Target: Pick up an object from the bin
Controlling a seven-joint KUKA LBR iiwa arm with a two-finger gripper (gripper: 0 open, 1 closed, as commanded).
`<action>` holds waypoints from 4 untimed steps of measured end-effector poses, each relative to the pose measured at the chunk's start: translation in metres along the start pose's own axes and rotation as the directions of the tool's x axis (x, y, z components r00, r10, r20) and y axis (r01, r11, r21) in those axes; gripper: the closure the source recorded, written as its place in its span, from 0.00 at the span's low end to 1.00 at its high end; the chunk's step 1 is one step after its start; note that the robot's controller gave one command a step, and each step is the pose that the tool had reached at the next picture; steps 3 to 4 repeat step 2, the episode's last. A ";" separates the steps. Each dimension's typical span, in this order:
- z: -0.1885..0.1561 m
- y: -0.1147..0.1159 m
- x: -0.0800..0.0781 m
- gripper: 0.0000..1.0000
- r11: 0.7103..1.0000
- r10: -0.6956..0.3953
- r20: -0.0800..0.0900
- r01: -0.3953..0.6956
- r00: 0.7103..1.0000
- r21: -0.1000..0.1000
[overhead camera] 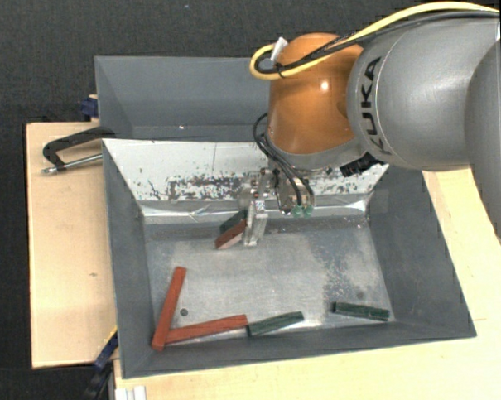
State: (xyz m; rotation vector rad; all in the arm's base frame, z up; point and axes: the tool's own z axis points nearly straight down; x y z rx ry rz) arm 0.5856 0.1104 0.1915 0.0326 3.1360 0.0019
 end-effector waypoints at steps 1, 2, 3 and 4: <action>0.000 0.000 0.000 1.00 1.000 0.000 0.000 0.000 1.000 0.000; -0.177 -0.034 0.016 1.00 0.960 -0.279 0.007 0.279 0.960 0.001; -0.177 -0.034 0.016 1.00 0.960 -0.279 0.007 0.279 0.960 0.001; -0.177 -0.034 0.016 1.00 0.960 -0.279 0.007 0.279 0.960 0.001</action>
Offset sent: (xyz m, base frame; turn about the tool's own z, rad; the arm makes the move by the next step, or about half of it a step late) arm -0.0194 -0.0345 0.1728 -0.2838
